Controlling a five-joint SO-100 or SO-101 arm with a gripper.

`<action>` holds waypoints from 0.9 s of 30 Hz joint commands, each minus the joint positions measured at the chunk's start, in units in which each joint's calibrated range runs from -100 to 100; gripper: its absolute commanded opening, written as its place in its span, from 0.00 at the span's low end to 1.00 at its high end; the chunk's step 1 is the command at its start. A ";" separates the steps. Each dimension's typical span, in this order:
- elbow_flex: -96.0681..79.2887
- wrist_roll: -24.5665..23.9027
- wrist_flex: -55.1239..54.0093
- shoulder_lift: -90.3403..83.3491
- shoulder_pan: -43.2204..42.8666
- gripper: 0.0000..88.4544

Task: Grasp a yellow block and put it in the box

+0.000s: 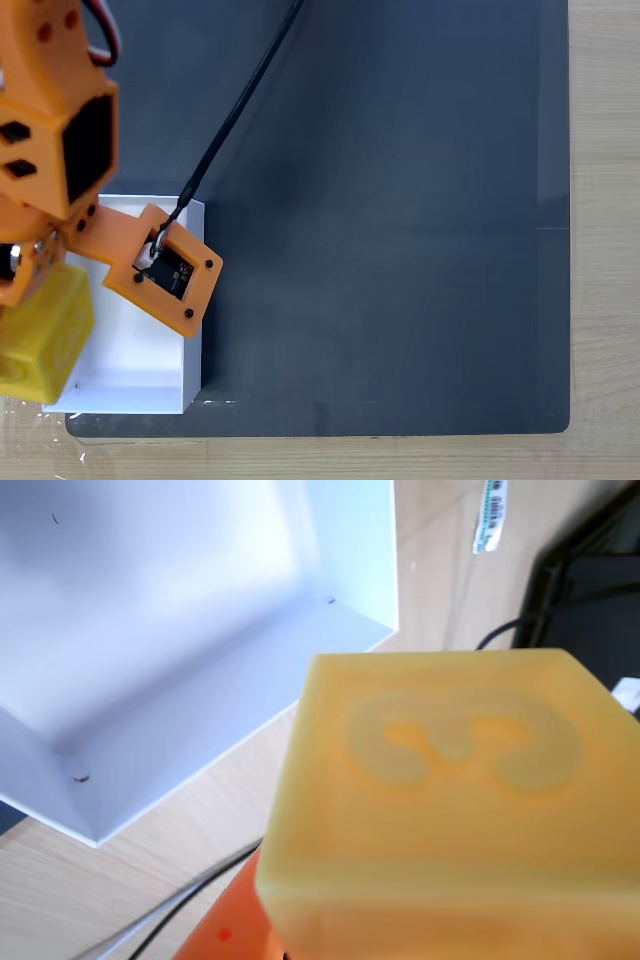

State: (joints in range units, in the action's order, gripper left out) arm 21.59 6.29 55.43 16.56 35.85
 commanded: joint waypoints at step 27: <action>-0.11 -0.83 32.61 -30.88 -12.12 0.35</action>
State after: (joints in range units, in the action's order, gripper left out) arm 22.31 5.71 76.11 -2.23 26.23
